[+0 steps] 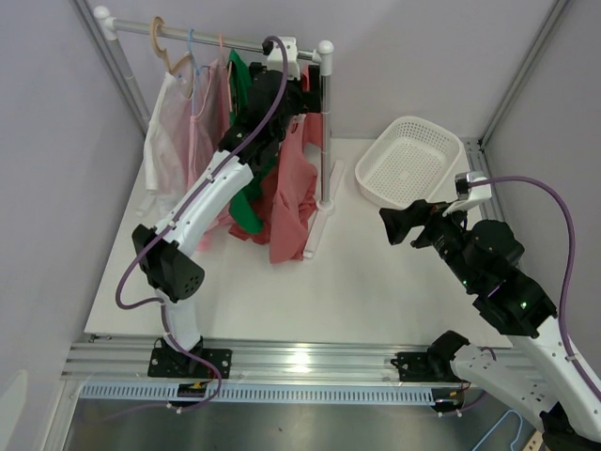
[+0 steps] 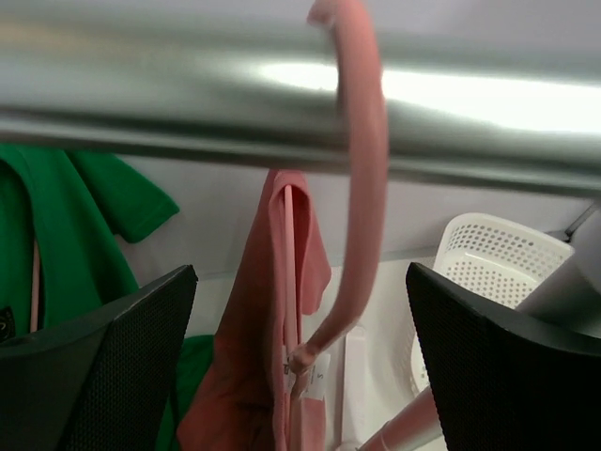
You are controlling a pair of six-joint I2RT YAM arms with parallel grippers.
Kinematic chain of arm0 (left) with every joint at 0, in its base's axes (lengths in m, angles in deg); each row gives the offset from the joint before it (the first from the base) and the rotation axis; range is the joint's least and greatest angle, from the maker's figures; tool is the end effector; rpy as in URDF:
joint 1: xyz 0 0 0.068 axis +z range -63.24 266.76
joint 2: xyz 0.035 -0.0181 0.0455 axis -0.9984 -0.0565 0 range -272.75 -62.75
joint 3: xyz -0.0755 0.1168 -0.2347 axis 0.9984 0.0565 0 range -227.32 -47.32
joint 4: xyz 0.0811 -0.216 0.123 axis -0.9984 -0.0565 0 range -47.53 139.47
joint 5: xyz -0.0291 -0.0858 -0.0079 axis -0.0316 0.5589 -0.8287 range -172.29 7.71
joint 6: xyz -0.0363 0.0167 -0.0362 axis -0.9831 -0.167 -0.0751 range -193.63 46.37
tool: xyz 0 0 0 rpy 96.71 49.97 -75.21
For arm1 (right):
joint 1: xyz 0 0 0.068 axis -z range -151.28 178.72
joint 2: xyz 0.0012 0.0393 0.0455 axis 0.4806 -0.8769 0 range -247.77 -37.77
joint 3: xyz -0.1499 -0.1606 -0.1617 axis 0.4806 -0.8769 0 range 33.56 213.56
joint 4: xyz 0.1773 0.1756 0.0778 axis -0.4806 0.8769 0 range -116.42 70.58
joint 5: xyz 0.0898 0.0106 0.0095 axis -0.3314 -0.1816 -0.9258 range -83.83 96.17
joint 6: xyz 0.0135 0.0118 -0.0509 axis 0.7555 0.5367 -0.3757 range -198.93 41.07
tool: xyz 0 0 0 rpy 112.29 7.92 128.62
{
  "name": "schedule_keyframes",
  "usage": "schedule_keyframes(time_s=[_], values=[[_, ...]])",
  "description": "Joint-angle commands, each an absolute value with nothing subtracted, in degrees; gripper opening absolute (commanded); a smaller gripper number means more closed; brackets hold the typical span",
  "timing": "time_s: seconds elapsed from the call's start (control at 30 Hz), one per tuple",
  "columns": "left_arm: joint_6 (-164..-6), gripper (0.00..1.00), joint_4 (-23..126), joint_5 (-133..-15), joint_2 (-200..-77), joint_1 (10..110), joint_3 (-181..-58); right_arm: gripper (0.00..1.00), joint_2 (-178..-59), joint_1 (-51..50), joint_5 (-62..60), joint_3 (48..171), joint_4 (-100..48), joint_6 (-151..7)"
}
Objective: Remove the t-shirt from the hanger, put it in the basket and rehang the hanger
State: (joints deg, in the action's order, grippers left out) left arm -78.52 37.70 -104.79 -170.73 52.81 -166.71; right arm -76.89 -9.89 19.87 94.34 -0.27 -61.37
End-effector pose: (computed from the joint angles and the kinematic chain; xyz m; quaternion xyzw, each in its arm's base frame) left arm 0.3699 -0.2327 0.4712 0.0415 0.7079 -0.0993 0.6980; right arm 0.1060 0.0739 0.4177 -0.0536 0.7315 0.2402 0.6359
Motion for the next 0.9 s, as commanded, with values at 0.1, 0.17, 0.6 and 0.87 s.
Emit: schedule_keyframes(time_s=[0.1,0.17,0.6,0.87], values=[[-77.4,0.76,41.7,-107.4,-167.0,52.6,-163.7,1.0,-76.8,-9.9,20.9,95.4,-0.8,-61.1],[-77.4,0.51,41.6,-108.5,-167.3,52.5,-163.8,1.0,-76.9,-9.8,20.9,95.4,-0.8,-61.1],[-70.5,0.01,45.5,-108.8,-165.7,52.6,-171.8,0.99,-78.6,-9.9,19.4,95.0,-1.2,-61.0],[-70.4,0.01,46.4,-115.3,-157.9,51.5,-165.4,0.99,-79.3,-9.8,18.0,94.8,-1.4,-61.6]])
